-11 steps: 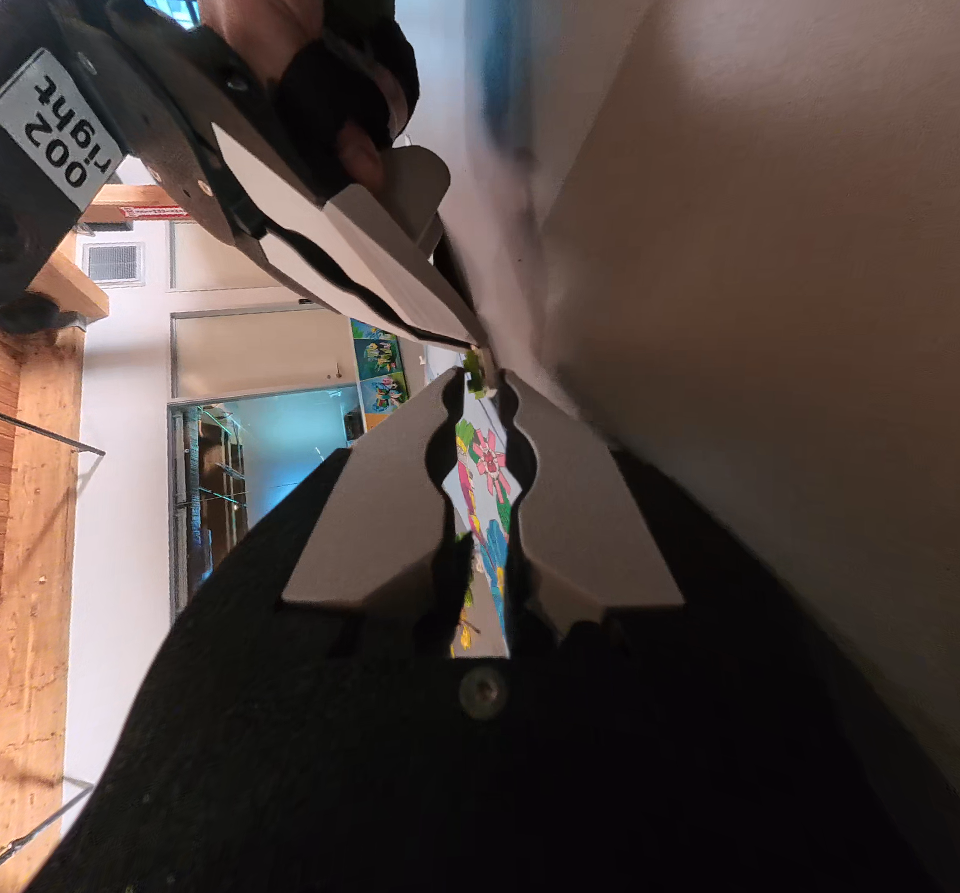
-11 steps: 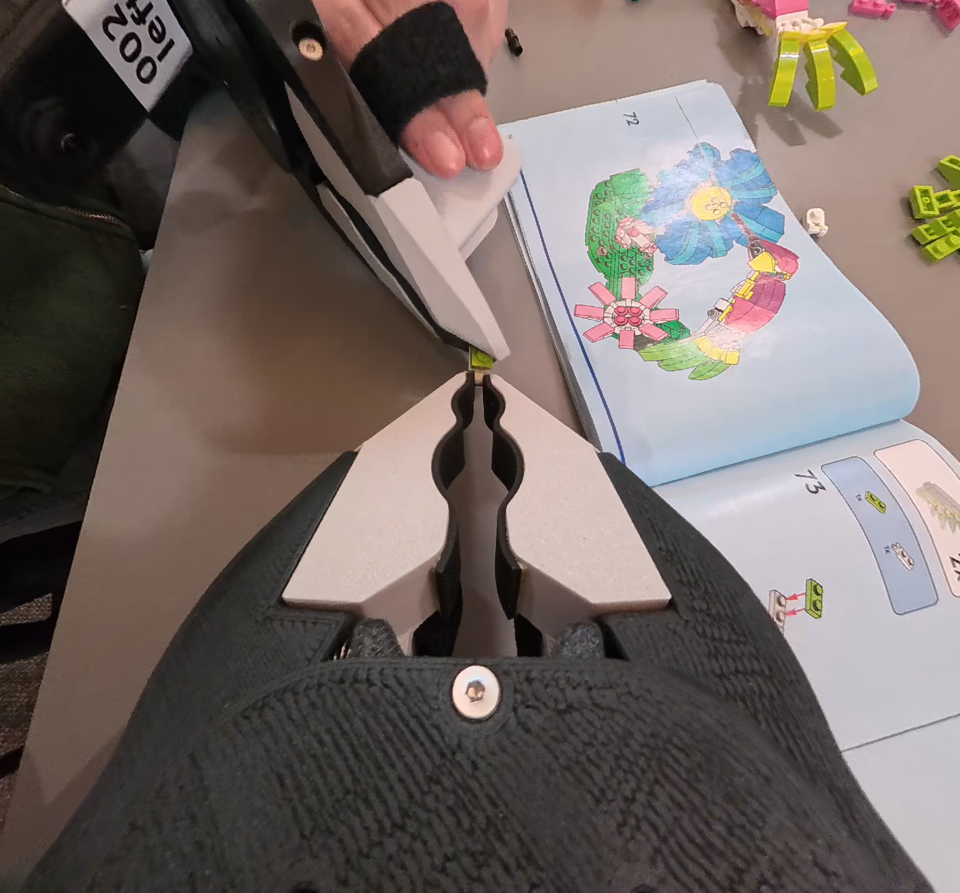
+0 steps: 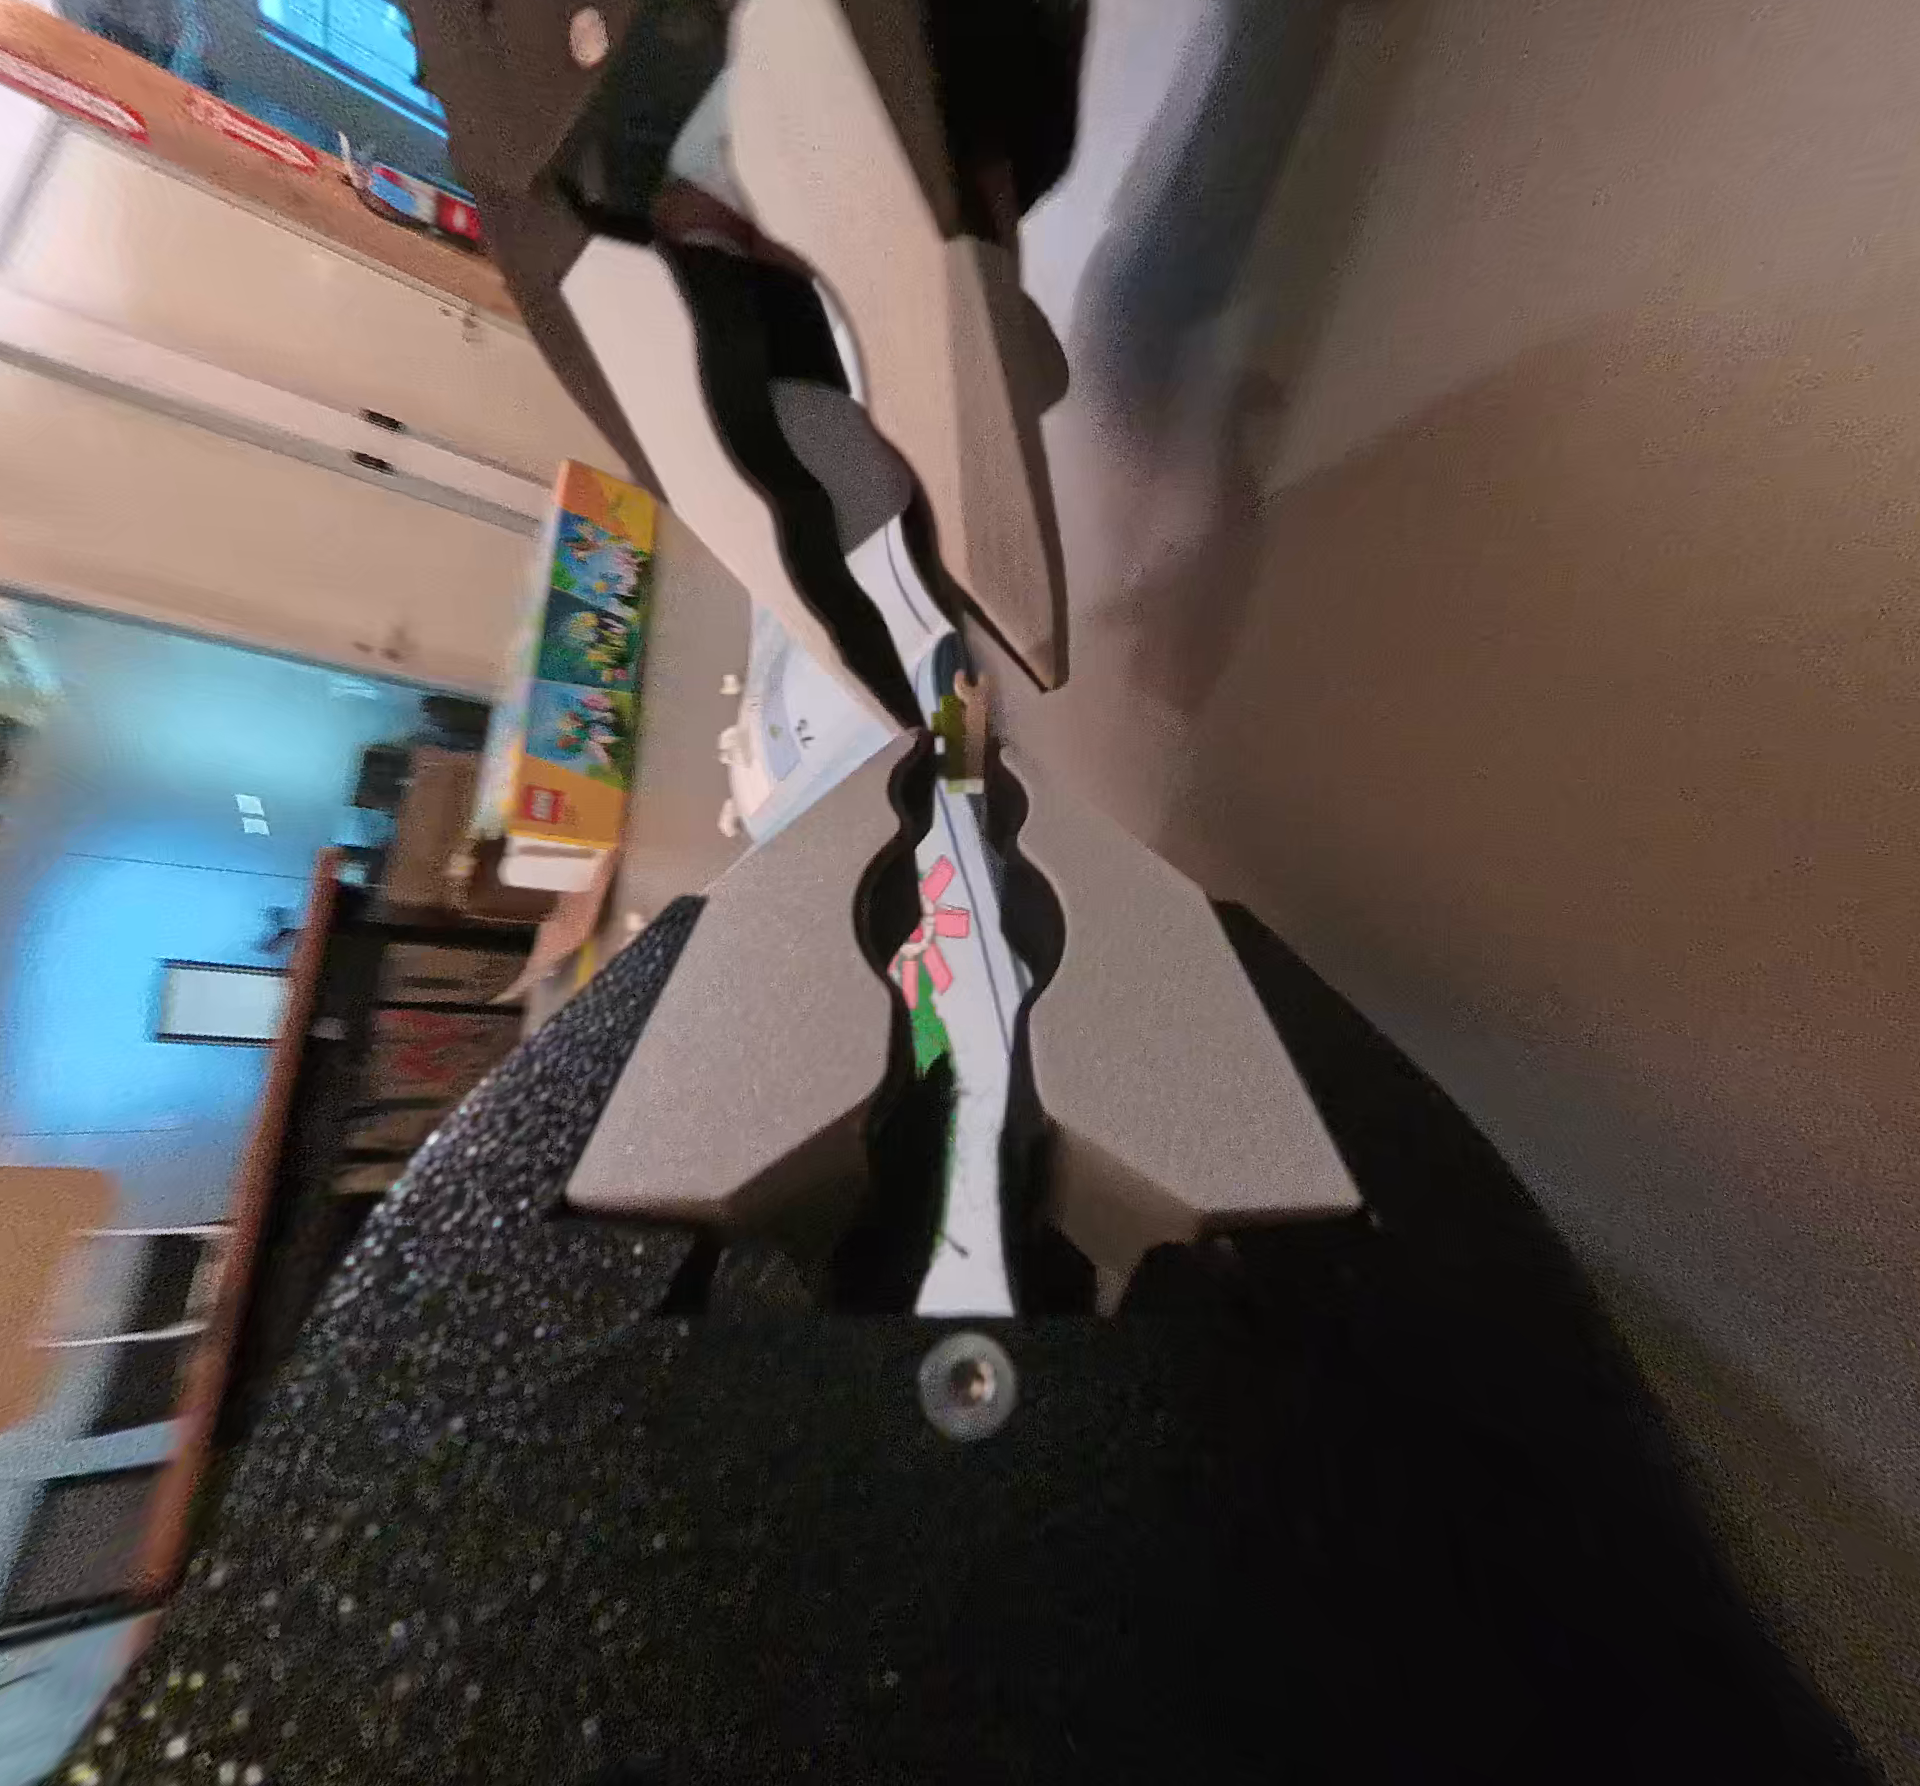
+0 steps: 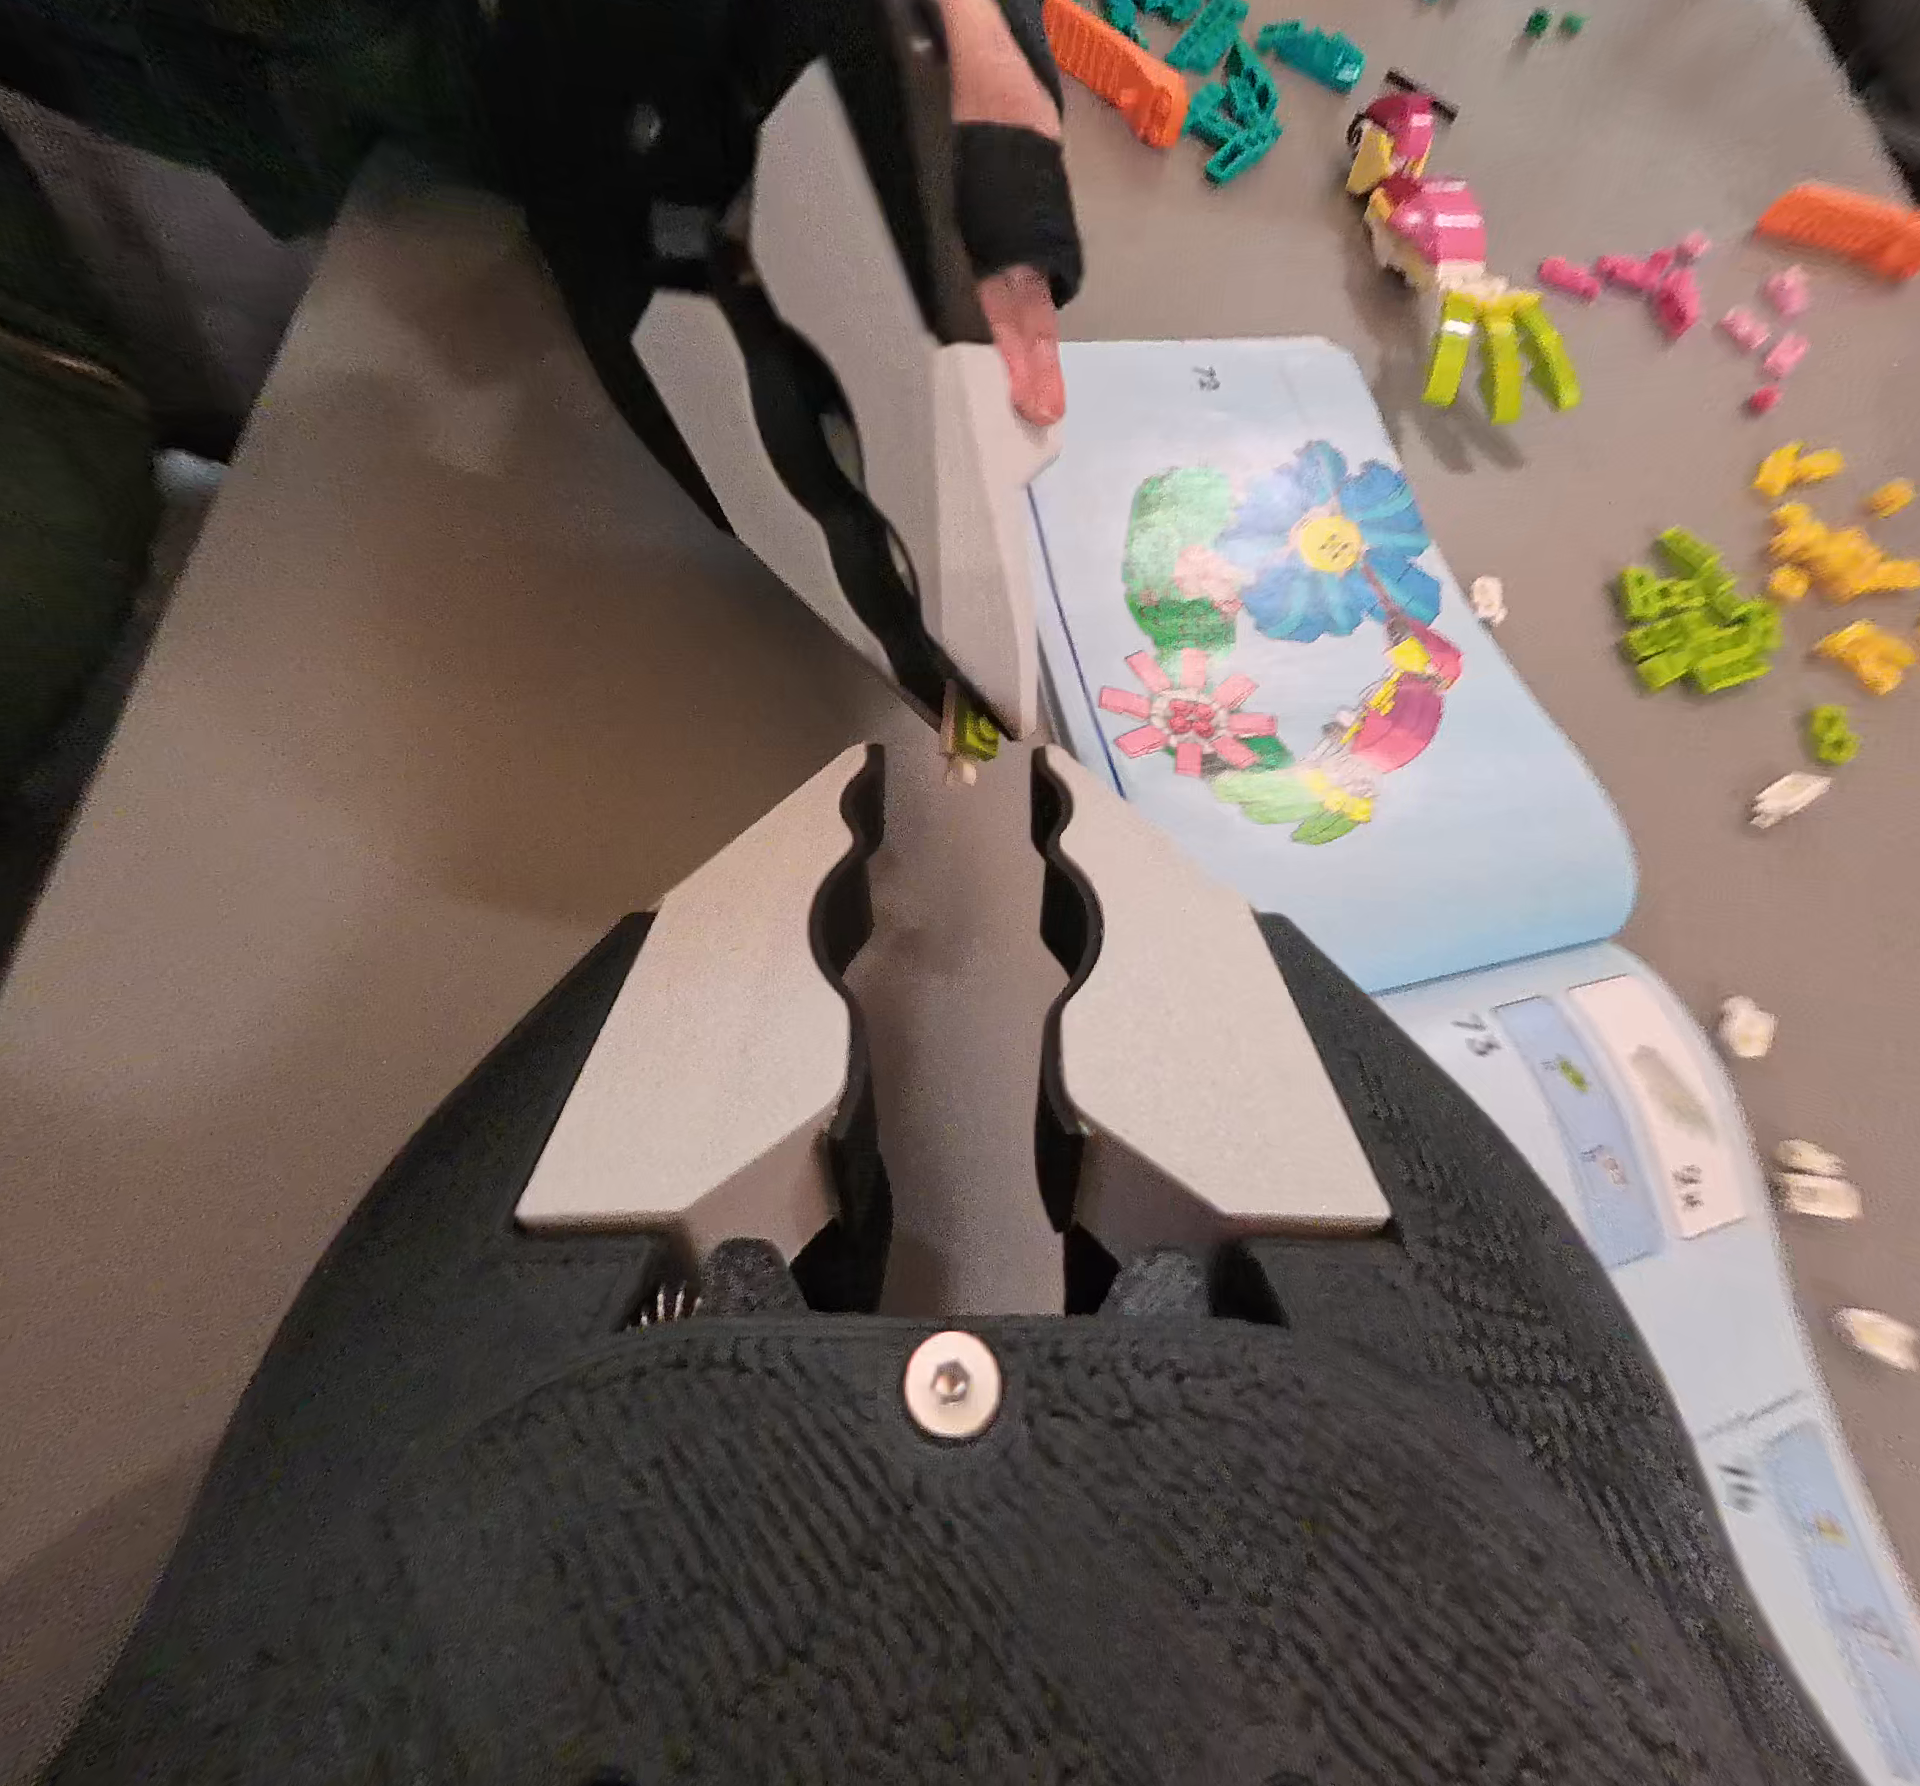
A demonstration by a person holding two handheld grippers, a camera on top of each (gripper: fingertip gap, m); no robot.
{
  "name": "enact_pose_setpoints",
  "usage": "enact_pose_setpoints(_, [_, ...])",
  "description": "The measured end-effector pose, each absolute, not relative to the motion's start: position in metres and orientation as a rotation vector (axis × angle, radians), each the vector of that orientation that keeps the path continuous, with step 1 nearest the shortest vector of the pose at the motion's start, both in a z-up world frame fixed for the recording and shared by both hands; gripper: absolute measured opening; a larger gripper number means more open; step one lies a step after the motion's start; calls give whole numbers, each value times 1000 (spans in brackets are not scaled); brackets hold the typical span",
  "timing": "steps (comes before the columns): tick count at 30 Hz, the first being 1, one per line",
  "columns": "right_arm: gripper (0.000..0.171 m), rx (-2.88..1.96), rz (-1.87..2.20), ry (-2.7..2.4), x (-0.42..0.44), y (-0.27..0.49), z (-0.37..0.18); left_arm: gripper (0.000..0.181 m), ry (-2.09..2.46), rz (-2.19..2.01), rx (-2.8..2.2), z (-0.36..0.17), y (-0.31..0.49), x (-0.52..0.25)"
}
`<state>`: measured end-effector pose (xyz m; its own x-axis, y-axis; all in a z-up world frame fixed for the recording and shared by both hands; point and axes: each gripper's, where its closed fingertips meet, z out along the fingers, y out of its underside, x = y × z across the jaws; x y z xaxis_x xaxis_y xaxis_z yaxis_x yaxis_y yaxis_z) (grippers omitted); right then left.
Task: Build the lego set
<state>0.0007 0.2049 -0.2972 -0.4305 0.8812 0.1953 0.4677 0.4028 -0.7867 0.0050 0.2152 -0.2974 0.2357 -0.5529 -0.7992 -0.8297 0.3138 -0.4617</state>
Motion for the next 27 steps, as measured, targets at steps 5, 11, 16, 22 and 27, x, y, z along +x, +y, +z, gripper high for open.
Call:
enact_pose_setpoints(5, [23,-953,740,-2026,-2,204,-289,6,1359,99,-1462,-296,213,5])
enact_pose_setpoints(11, [14,-892,705,-2022,-2,203,-288,6,1303,-39,-1519,-293,211,5])
enact_pose_setpoints(16, [8,-841,666,-2025,-2,202,-288,6,1287,-113,-1546,-294,209,6])
enact_pose_setpoints(22, [5,-812,619,-2017,-2,203,-287,6,1269,-143,-1567,-293,209,6])
enact_pose_setpoints(27, [4,-801,583,-2017,-2,203,-287,6,1272,-114,-1580,-293,208,5])
